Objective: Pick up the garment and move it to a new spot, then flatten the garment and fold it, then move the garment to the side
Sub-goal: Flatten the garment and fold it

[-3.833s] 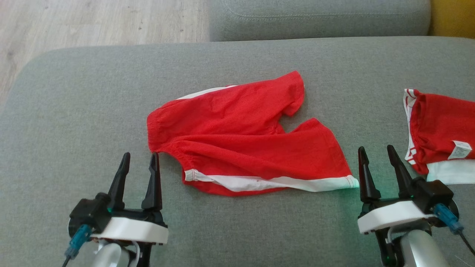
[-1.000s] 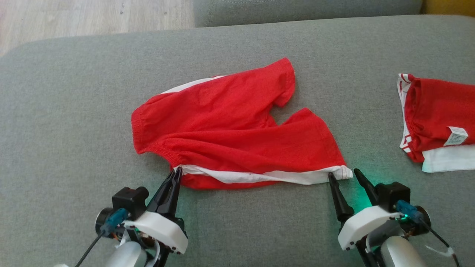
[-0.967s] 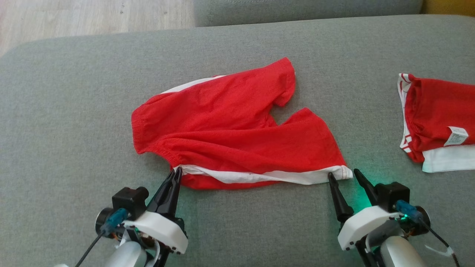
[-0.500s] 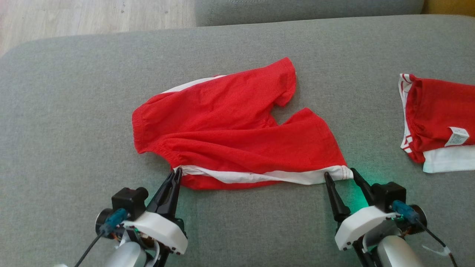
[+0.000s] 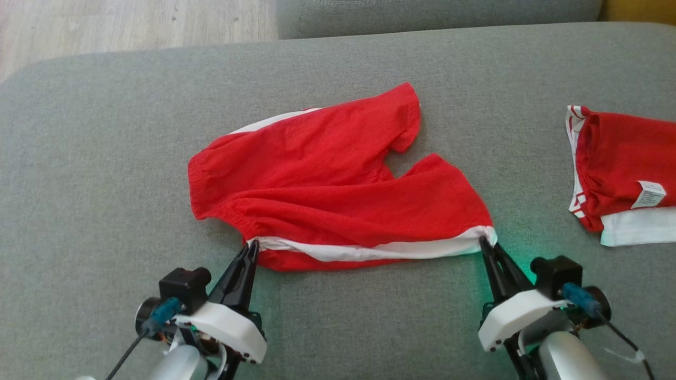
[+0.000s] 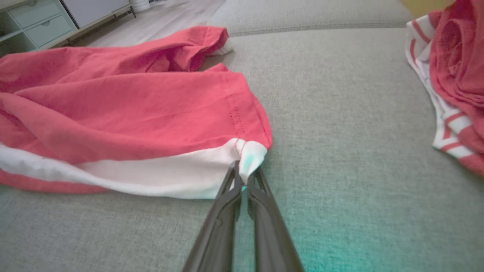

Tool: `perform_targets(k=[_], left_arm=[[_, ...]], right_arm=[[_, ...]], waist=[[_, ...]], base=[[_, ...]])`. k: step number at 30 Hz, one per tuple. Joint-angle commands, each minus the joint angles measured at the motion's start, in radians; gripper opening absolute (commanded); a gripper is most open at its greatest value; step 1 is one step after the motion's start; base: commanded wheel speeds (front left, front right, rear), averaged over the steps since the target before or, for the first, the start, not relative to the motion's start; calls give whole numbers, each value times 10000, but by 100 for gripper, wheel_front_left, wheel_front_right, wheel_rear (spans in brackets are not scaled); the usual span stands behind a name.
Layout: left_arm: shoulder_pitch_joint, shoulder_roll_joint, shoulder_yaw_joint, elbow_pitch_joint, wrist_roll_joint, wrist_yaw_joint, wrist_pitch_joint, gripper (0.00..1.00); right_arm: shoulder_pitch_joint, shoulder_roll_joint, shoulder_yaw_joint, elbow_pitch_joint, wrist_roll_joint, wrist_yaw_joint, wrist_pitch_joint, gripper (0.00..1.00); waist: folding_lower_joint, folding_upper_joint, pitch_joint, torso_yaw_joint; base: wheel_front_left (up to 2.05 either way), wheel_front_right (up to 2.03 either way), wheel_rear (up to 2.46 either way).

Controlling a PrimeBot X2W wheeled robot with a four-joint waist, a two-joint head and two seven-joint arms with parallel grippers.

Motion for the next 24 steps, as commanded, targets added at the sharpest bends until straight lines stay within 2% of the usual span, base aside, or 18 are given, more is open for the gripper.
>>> perform_targets(k=[1, 6, 11, 17, 24], left_arm=[[-516, 271, 377, -368, -25, 37, -140, 0], [-749, 543, 392, -785, 96, -29, -176, 0], [-1433, 901, 537, -1653, 91, -207, 63, 0], [-3166, 1278, 844, -2639, -113, -449, 885, 0], [-5193, 1431, 995, -2705, -364, -678, 1622, 0]], right_arm=[[-429, -37, 135, -401, -100, 67, -159, 0], [-640, -76, -135, -986, 59, 67, -108, 0], [-1235, -399, -143, -1829, 390, 67, 247, 0], [-2713, -996, 94, -2770, 905, 67, 1139, 0], [-4542, -1132, 314, -3141, 1417, 67, 2016, 0]], waist=[[0, 0, -19, -10], [0, 0, -113, -66], [0, 0, -256, -140], [0, 0, -554, -196], [0, 0, -1037, -380]], base=[[0, 0, 0], [0, 0, 0], [0, 0, 0], [0, 0, 0], [0, 0, 0]])
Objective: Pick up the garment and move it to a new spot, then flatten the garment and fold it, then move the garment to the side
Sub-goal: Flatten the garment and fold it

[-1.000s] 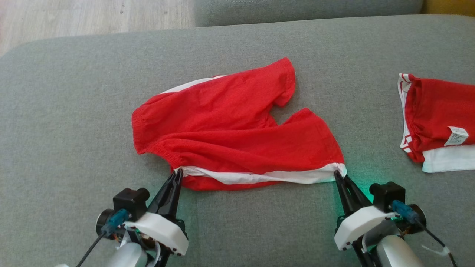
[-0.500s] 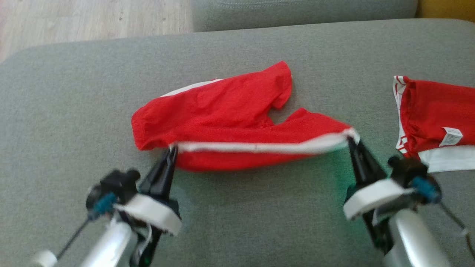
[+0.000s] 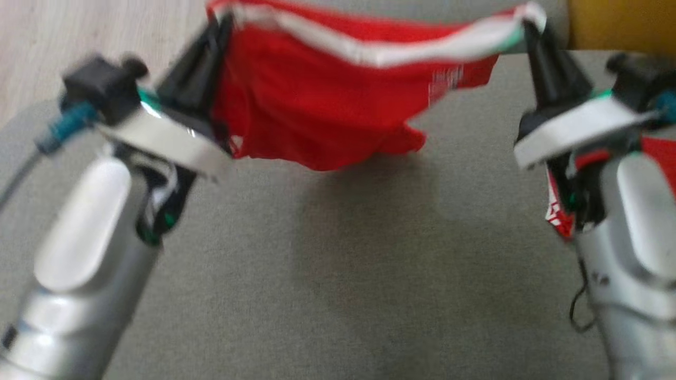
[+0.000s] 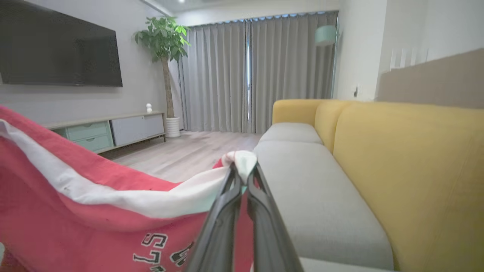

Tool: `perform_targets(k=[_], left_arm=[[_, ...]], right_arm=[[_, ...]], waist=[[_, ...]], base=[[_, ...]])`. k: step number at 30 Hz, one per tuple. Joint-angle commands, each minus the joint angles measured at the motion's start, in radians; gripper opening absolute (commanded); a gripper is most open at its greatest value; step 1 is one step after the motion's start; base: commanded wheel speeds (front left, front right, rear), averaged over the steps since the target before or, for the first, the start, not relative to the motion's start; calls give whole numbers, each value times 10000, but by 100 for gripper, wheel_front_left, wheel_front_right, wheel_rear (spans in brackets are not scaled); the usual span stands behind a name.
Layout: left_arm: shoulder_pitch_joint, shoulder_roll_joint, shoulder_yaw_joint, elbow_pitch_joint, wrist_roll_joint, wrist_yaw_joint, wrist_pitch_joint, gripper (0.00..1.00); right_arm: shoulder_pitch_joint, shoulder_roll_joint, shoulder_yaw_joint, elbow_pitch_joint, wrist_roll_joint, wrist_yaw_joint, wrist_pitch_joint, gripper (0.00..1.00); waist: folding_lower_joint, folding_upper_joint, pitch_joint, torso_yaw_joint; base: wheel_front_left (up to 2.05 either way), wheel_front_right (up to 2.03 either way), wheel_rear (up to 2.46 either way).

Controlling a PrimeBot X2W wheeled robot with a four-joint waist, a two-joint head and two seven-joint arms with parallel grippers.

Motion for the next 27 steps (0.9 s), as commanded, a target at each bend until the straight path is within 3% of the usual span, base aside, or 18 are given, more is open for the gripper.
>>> perform_targets(k=[1, 8, 16, 22, 27], left_arm=[[-893, 402, 512, -264, -19, -58, 77, 0], [-1734, 309, 817, -207, -440, -51, 168, 0], [-727, 405, 977, -1499, -886, 310, 392, 0], [-122, 614, 1049, -2866, -1094, 691, 887, 0], [-472, 630, 1231, -2934, -1309, 786, 1114, 0]], right_arm=[[-671, -104, 185, -450, 15, 67, 117, 0], [-1529, 12, -209, -869, -496, 67, 574, 0], [-363, 221, -905, -2188, -1022, 67, 1380, 0], [477, 377, -1195, -3487, -1245, 67, 2096, 0], [240, 521, -1231, -3981, -1411, 67, 2536, 0]], waist=[[-1, 0, -215, -126], [-1, 0, -737, -384], [-1, 0, -929, -438], [-1, 0, -717, -433], [-1, 0, -1, -492]], base=[[0, 0, 0], [0, 0, 0], [0, 0, 0], [0, 0, 0], [0, 0, 0]])
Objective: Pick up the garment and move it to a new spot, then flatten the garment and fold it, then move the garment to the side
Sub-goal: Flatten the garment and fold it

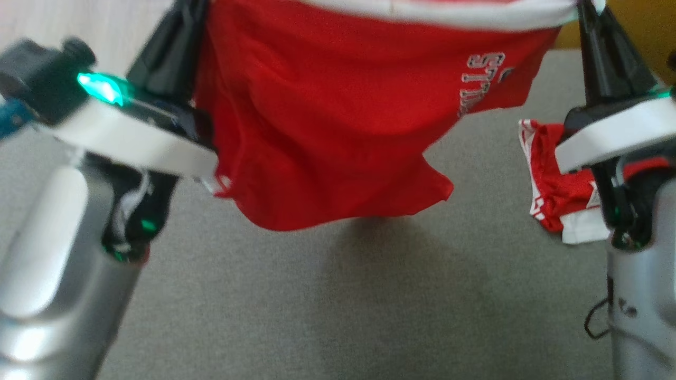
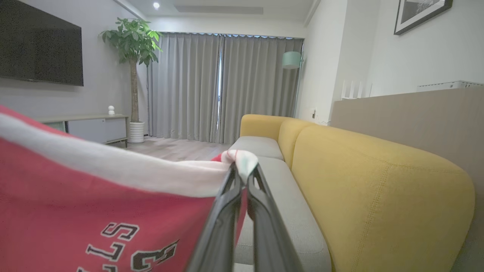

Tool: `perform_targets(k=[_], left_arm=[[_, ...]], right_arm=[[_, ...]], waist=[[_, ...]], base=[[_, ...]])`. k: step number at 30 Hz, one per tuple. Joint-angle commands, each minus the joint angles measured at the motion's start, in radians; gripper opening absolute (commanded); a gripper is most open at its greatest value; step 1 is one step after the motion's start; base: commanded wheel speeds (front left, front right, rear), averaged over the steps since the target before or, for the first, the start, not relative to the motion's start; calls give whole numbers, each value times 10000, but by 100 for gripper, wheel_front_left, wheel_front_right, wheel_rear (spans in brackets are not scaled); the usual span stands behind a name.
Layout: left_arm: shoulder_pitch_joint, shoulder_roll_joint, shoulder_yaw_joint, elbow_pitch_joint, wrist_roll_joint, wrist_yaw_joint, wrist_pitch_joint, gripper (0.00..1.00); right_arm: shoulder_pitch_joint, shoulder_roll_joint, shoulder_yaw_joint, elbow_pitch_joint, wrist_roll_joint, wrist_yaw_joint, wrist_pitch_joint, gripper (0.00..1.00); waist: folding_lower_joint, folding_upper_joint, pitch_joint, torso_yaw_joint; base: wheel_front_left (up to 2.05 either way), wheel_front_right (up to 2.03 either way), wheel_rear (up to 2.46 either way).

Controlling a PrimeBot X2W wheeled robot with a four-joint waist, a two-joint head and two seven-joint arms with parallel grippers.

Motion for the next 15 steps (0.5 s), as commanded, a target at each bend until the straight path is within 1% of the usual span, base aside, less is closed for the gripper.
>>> perform_targets(k=[1, 4, 7, 11, 15], left_arm=[[-971, 276, 597, -44, -196, 26, 67, 0], [-1872, 247, 705, 792, -270, -221, 30, 0], [-3161, 185, 785, 2057, -270, -507, -128, 0], [-5168, 53, 978, 4013, -205, -763, -694, 0], [-7115, 21, 1005, 5814, 4, -935, -1529, 0]], right_arm=[[-775, 106, 144, -298, -96, 67, 125, 0], [-1639, 143, 238, 238, -108, 67, 172, 0], [-2954, 153, 391, 1304, -77, 67, -123, 0], [-5165, 193, 656, 3291, -208, 67, -1109, 0], [-7330, 354, 581, 5431, -376, 67, -2345, 0]], waist=[[1, 0, 580, -53], [1, 0, 1393, -128], [1, 0, 2281, -248], [1, 0, 3310, -461], [1, 0, 4029, -613]], base=[[0, 0, 0], [0, 0, 0], [0, 0, 0], [0, 0, 0], [0, 0, 0]])
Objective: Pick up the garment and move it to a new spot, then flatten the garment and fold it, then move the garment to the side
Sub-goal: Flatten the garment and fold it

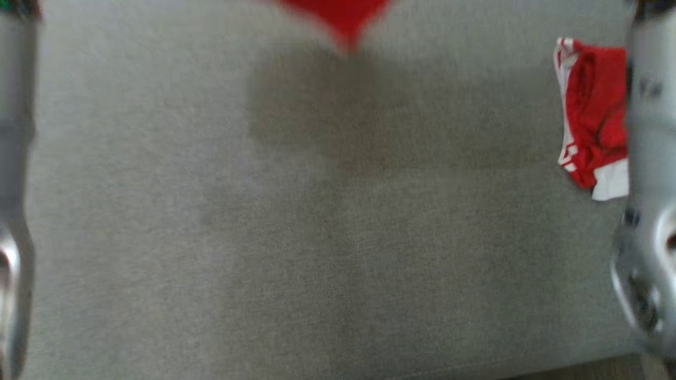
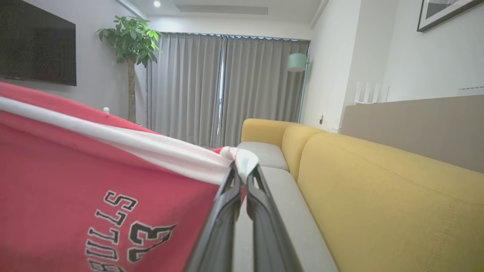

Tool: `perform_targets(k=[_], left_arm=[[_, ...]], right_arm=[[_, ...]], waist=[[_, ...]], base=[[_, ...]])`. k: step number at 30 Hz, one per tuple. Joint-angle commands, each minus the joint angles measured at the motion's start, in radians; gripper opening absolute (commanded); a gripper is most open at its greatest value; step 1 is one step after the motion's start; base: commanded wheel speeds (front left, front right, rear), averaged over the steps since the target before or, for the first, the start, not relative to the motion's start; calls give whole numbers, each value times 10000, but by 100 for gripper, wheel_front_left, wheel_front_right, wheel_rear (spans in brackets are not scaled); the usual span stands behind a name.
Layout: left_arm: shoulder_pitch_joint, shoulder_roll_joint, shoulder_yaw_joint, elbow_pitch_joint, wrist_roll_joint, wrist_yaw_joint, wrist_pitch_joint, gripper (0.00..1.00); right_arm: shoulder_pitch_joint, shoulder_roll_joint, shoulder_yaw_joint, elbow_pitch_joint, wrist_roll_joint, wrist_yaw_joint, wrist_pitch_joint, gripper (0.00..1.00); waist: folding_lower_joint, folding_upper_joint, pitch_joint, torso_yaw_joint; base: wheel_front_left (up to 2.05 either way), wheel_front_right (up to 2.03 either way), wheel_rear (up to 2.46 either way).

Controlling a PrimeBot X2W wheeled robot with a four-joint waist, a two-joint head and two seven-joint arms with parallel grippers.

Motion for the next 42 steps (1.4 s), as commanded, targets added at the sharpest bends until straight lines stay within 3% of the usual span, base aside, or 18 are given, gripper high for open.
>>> perform_targets(k=[1, 6, 10, 17, 24, 33, 42], left_arm=[[-669, 401, 357, -72, 82, -34, -198, 0], [-2053, 145, -1, 1460, 79, -114, -1337, 0], [-2178, -105, -770, 2070, -371, -124, -2039, 0], [-744, -105, -2442, 2419, -1811, -126, -2539, 0], [1430, 335, -3910, 2107, -2910, -127, -2739, 0], [3756, 1013, -5402, 1341, -3826, -128, -2780, 0], [5178, 1395, -6182, 682, -3817, -128, -2791, 0]], right_arm=[[-479, 237, -16, -39, -67, 65, -215, 0], [-1938, 368, -571, 2032, -431, 65, -1664, 0], [-2110, 406, -587, 3546, -763, 65, -2196, 0], [-1392, 419, -47, 5945, -1090, 65, -2297, 0], [-448, 365, 950, 7372, -487, 65, -2045, 0], [991, -258, 2850, 7697, 1056, 65, -1089, 0], [2942, -1625, 4997, 5756, 3447, 65, 219, 0]], waist=[[-5, 0, 720, -262], [-5, 0, 1253, -283], [-5, 0, 1626, -205], [-5, 0, 1862, 98], [-5, 0, 1093, 414], [-5, 0, -267, 712], [-5, 0, -1540, 680]], base=[[0, 0, 0], [0, 0, 0], [0, 0, 0], [0, 0, 0], [0, 0, 0], [0, 0, 0], [0, 0, 0]])
